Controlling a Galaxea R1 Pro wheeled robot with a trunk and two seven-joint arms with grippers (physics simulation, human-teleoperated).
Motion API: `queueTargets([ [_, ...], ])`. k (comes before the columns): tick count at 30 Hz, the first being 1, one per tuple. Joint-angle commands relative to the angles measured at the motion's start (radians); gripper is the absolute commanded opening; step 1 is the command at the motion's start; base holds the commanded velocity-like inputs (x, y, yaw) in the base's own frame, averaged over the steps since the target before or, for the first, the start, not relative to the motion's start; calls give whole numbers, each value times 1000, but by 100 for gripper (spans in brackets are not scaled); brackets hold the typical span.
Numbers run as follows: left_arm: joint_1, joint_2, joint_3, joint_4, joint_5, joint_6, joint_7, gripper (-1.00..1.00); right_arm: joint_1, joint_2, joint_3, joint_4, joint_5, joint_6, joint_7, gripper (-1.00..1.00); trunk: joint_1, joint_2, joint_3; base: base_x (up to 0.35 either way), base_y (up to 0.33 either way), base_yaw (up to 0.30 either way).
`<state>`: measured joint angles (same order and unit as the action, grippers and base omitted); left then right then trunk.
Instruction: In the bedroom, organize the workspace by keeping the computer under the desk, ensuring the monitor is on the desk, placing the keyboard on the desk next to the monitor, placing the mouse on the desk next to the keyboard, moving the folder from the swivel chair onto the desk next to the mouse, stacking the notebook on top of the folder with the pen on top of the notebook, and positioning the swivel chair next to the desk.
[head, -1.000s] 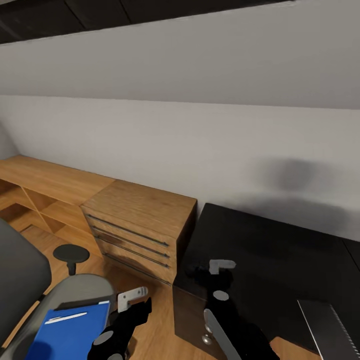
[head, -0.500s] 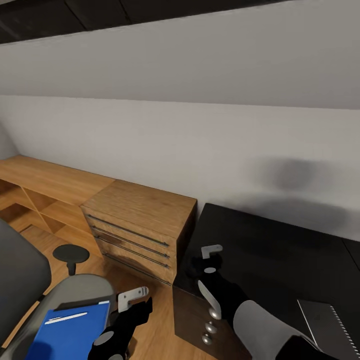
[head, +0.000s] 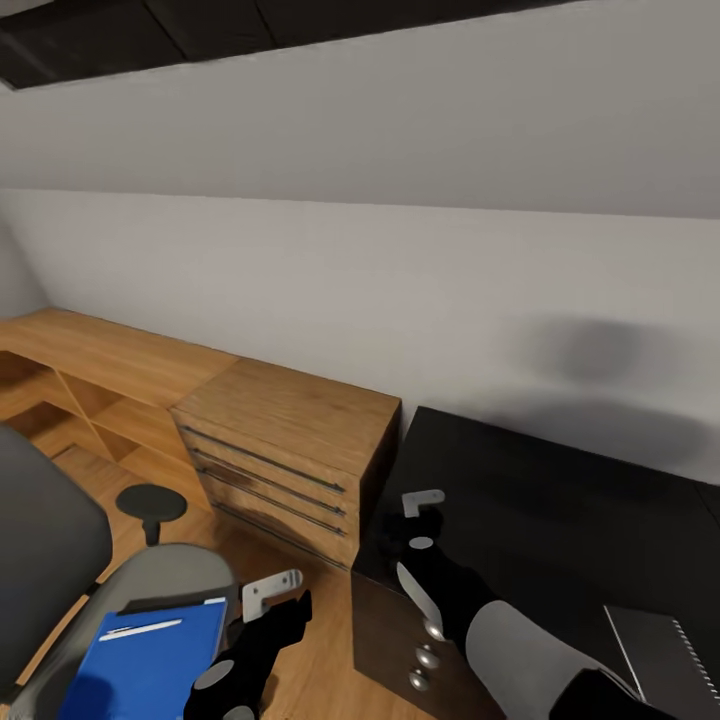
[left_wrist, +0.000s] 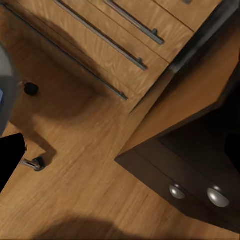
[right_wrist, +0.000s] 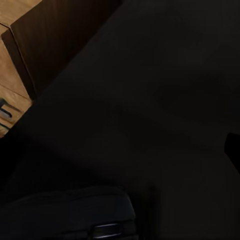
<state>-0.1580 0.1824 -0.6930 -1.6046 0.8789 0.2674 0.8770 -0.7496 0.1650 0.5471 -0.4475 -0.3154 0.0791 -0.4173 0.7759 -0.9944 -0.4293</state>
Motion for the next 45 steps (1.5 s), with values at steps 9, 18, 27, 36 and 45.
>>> queueTargets([
  [9,-2,-1,5,0,2,4,8,100,-1,-1,9,-1,-5,11,-6,100,0,-1,-6,0,0,241],
  [18,-2,-1,6,0,2,5,8,100,-1,-3,8,-2,-5,17,-6,100,0,-1,-9,0,0,111],
  [27,-2,-1,6,0,2,5,8,100,-1,-7,-4,-6,-37,99,-6,100,0,-1,-9,0,0,9],
  [36,-2,-1,6,0,2,5,8,100,-1,-9,-8,-8,-89,154,-6,100,0,-1,-9,0,0,0],
  [45,-2,-1,6,0,2,5,8,100,-1,-13,-11,-7,-90,173,-6,100,0,-1,-9,0,0,0],
])
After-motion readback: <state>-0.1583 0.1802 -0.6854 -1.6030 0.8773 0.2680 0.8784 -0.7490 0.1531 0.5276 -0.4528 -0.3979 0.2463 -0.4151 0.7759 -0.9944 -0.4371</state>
